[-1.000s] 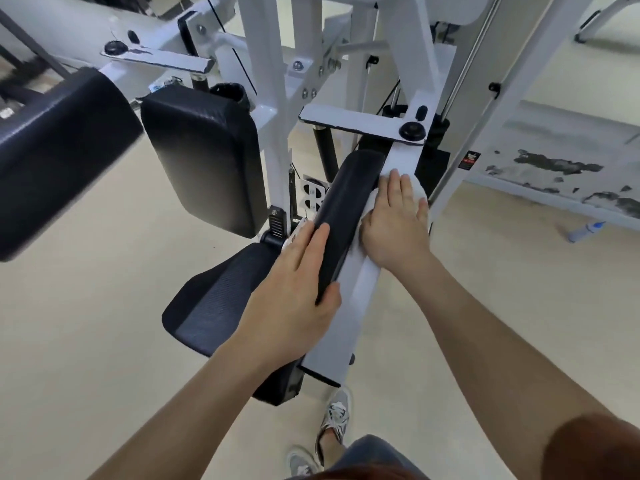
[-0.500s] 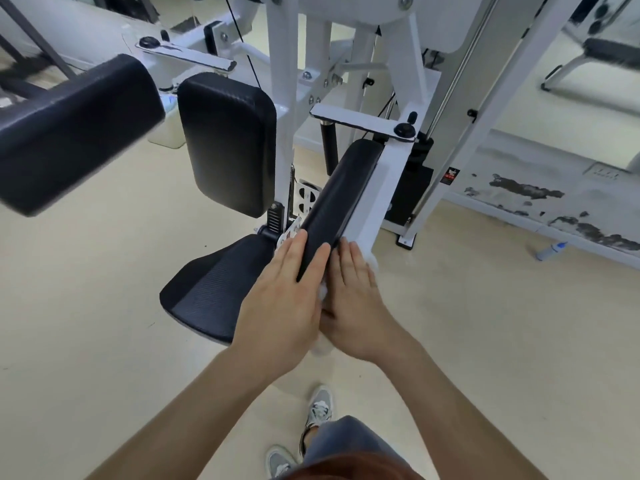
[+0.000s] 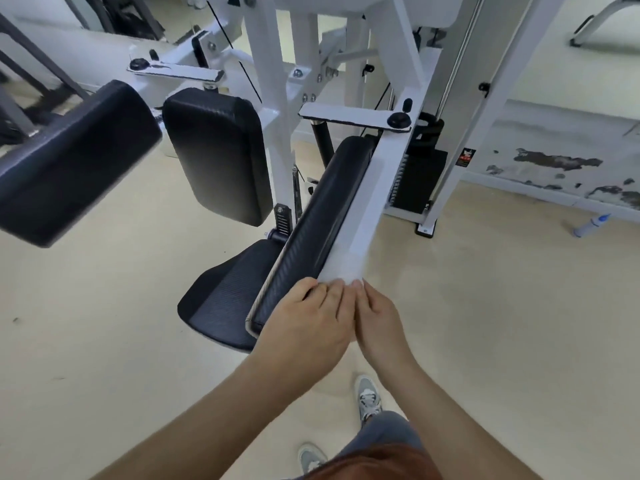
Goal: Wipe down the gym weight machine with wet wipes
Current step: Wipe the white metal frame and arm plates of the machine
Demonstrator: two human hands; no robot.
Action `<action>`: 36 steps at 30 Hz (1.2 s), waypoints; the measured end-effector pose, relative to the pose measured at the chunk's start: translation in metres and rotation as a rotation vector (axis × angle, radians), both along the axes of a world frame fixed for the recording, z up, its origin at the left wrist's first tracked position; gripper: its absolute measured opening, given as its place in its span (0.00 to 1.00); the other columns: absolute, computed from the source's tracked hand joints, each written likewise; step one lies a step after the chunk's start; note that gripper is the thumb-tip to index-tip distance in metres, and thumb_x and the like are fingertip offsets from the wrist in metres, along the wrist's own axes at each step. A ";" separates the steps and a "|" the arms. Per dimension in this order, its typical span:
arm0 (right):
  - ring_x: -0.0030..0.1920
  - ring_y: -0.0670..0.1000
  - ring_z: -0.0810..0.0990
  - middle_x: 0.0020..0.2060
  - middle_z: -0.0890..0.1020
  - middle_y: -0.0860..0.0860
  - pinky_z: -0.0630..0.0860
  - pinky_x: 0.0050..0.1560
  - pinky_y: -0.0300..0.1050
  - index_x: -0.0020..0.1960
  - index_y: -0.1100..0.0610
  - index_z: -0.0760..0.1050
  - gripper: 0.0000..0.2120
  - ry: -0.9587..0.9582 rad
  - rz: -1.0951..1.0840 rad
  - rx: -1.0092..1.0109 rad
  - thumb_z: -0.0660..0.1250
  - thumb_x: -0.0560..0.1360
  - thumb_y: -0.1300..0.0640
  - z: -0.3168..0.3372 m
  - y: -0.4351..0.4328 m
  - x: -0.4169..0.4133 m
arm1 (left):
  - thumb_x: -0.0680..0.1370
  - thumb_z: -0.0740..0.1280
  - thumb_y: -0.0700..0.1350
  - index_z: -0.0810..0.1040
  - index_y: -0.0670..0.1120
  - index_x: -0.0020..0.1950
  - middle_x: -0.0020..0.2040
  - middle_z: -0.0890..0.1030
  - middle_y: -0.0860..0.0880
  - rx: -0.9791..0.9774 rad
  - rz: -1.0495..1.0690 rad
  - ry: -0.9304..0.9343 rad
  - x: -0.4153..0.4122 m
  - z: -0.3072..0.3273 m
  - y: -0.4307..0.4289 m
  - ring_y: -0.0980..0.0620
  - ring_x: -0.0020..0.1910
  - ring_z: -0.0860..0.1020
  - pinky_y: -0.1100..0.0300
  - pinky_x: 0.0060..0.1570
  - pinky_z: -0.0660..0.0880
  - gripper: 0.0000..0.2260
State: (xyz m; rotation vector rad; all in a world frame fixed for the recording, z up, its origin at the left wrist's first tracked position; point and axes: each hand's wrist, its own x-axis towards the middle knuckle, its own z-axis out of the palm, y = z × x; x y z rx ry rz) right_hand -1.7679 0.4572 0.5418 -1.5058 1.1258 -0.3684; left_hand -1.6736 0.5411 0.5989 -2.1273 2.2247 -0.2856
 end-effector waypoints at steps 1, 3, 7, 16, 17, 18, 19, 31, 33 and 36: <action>0.43 0.49 0.81 0.40 0.83 0.47 0.76 0.52 0.54 0.47 0.54 0.77 0.19 -0.026 -0.018 0.011 0.52 0.83 0.46 0.006 0.008 -0.004 | 0.77 0.52 0.39 0.81 0.37 0.59 0.53 0.83 0.41 -0.026 -0.026 0.005 0.000 0.002 0.006 0.47 0.46 0.82 0.52 0.57 0.70 0.20; 0.36 0.46 0.77 0.32 0.79 0.44 0.75 0.45 0.49 0.38 0.53 0.73 0.19 -0.117 -0.112 0.140 0.54 0.83 0.48 0.019 0.023 -0.006 | 0.79 0.50 0.36 0.82 0.40 0.54 0.51 0.83 0.43 -0.052 -0.060 0.005 0.001 0.005 0.018 0.48 0.44 0.82 0.53 0.55 0.74 0.20; 0.48 0.50 0.80 0.47 0.80 0.51 0.78 0.56 0.53 0.54 0.58 0.73 0.17 -0.207 -0.231 0.439 0.55 0.82 0.45 0.023 0.035 0.018 | 0.76 0.60 0.39 0.82 0.43 0.49 0.51 0.82 0.46 -0.063 -0.041 0.061 0.008 0.009 0.027 0.46 0.47 0.79 0.53 0.57 0.69 0.11; 0.57 0.58 0.77 0.59 0.77 0.58 0.74 0.57 0.50 0.66 0.60 0.65 0.19 -0.074 -0.389 0.075 0.51 0.83 0.47 0.014 -0.031 0.065 | 0.74 0.67 0.41 0.70 0.46 0.70 0.73 0.66 0.44 -0.162 0.331 0.473 0.025 0.012 0.004 0.42 0.71 0.67 0.46 0.64 0.72 0.23; 0.55 0.58 0.78 0.57 0.77 0.58 0.75 0.57 0.53 0.63 0.59 0.65 0.17 -0.081 -0.370 0.039 0.52 0.83 0.47 0.009 -0.011 0.060 | 0.75 0.66 0.42 0.69 0.47 0.71 0.74 0.65 0.43 -0.157 0.359 0.496 0.026 0.009 0.001 0.42 0.72 0.66 0.45 0.64 0.72 0.23; 0.53 0.58 0.78 0.56 0.77 0.57 0.77 0.55 0.56 0.62 0.58 0.64 0.16 -0.095 -0.348 0.023 0.53 0.82 0.46 0.006 0.011 0.054 | 0.76 0.66 0.43 0.68 0.47 0.71 0.75 0.65 0.43 -0.149 0.374 0.497 0.026 0.008 -0.002 0.43 0.72 0.65 0.45 0.63 0.73 0.23; 0.52 0.57 0.79 0.56 0.77 0.57 0.78 0.54 0.57 0.62 0.57 0.63 0.18 -0.114 -0.320 0.019 0.53 0.81 0.45 0.005 0.026 0.049 | 0.78 0.65 0.45 0.67 0.48 0.72 0.75 0.64 0.44 -0.141 0.381 0.484 0.027 0.007 -0.006 0.43 0.73 0.64 0.45 0.63 0.74 0.22; 0.67 0.60 0.71 0.69 0.70 0.62 0.70 0.66 0.54 0.73 0.69 0.58 0.31 0.049 -0.457 0.032 0.50 0.83 0.44 0.005 -0.169 0.105 | 0.79 0.60 0.44 0.53 0.45 0.79 0.80 0.52 0.47 -0.035 0.381 0.519 0.045 0.014 -0.071 0.48 0.78 0.54 0.49 0.70 0.66 0.30; 0.64 0.60 0.74 0.66 0.73 0.60 0.71 0.63 0.53 0.71 0.67 0.62 0.29 0.076 -0.426 0.041 0.49 0.83 0.43 0.010 -0.198 0.112 | 0.79 0.60 0.45 0.52 0.44 0.79 0.80 0.51 0.46 -0.023 0.387 0.502 0.046 0.015 -0.082 0.46 0.78 0.55 0.49 0.70 0.67 0.30; 0.62 0.60 0.75 0.64 0.75 0.60 0.72 0.62 0.53 0.69 0.65 0.65 0.28 0.098 -0.441 0.035 0.49 0.83 0.43 0.018 -0.233 0.120 | 0.79 0.60 0.46 0.50 0.43 0.79 0.79 0.51 0.43 0.006 0.421 0.467 0.050 0.016 -0.109 0.44 0.76 0.57 0.50 0.69 0.67 0.31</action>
